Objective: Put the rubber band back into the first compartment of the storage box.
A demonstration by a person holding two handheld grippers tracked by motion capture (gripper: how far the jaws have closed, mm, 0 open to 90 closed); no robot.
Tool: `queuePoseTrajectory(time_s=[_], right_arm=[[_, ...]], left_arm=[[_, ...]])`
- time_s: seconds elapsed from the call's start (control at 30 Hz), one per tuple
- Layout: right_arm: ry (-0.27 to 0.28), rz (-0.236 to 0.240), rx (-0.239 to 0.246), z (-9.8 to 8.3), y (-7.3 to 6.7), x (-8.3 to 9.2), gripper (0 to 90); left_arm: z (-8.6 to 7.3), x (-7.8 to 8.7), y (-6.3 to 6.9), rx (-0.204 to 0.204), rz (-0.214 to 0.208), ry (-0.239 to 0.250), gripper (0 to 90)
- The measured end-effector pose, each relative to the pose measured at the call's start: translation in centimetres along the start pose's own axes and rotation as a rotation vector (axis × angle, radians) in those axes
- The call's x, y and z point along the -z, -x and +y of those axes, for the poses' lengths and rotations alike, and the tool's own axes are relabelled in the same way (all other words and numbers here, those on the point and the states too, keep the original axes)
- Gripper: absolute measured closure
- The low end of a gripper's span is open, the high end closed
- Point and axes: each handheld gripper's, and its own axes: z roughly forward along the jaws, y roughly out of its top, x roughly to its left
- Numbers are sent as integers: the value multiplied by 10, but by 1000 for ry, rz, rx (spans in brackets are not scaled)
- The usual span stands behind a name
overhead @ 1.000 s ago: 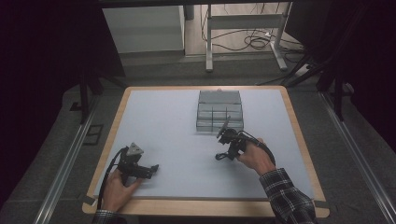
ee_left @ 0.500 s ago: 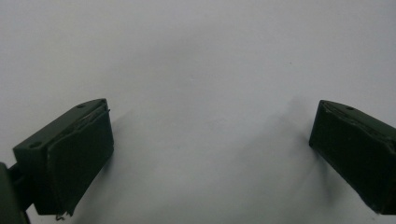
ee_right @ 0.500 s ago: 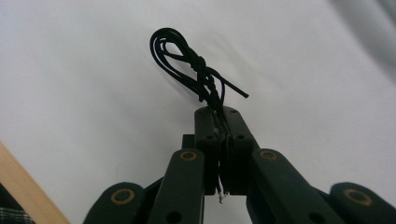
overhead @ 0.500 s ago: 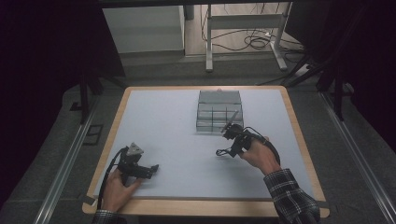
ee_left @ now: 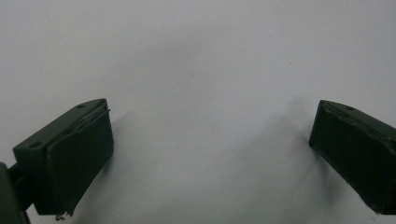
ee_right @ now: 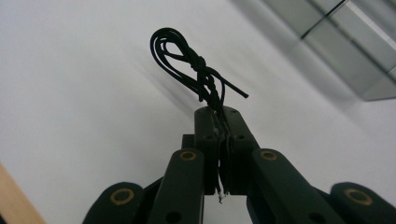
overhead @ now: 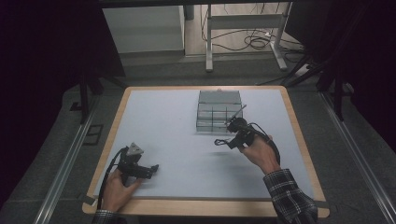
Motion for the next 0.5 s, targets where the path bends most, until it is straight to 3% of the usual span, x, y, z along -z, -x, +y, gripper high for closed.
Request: queuePoseTrajectory(time_s=[0.5], right_arm=[[171, -58, -35, 6, 9, 1, 853]], left_arm=[[0, 0, 0, 0, 0, 0, 0]])
